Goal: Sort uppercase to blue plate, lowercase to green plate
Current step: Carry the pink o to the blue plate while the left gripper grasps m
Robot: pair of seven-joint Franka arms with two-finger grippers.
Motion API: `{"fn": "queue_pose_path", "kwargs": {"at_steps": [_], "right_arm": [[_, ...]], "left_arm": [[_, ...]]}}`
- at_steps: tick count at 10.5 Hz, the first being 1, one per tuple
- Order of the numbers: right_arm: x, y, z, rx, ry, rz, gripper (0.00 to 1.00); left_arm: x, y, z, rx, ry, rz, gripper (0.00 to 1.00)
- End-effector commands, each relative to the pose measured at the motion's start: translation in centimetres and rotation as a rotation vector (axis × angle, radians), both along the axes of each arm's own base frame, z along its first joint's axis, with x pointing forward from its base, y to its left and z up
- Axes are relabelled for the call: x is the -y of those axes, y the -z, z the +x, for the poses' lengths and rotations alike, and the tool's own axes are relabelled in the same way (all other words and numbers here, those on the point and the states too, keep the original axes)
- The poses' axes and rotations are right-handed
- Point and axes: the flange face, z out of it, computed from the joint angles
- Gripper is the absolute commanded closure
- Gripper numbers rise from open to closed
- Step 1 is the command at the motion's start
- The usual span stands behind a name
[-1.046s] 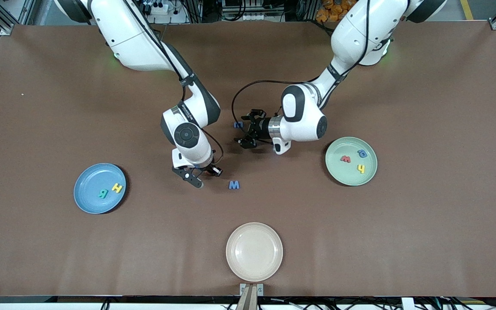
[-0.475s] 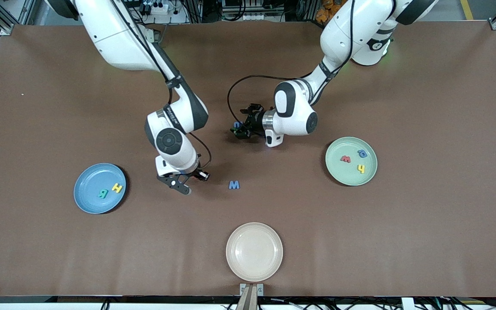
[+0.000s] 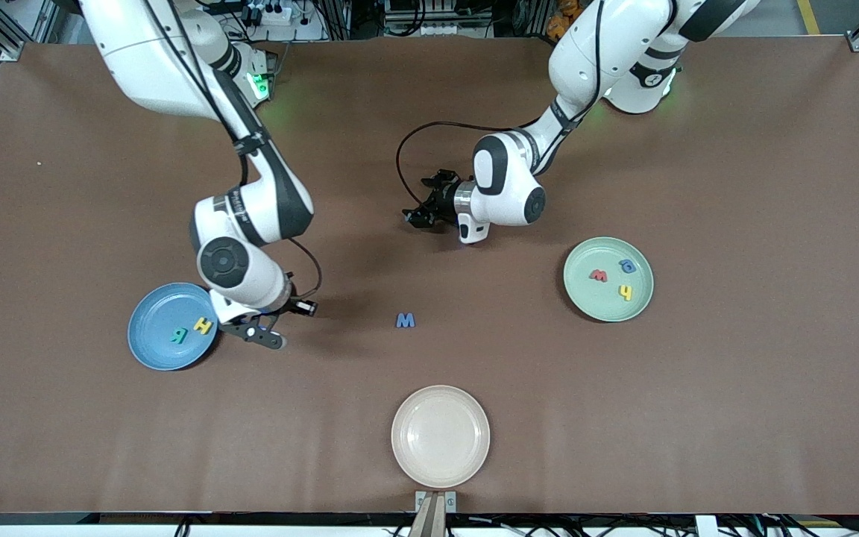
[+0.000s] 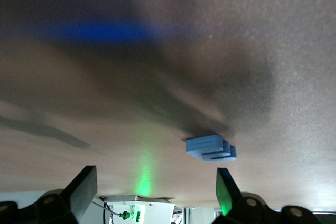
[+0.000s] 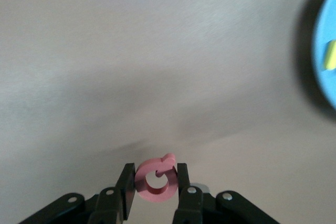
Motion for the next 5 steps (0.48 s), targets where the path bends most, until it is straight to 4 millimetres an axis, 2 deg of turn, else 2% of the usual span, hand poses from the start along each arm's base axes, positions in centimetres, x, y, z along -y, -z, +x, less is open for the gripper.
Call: {"fn": "queue_pose_path", "kwargs": {"at_steps": [1, 5], "right_arm": [[4.2, -1.6, 0.4, -0.02, -0.101, 0.006, 1.0], [13.3, -2.2, 2.1, -0.02, -0.316, 0.01, 1.0]], "left_arm": [[-0.1, -0.6, 0.2, 0.017, -0.02, -0.013, 0.0], [-1.2, -1.2, 1.9, 0.002, -0.103, -0.012, 0.0]]}}
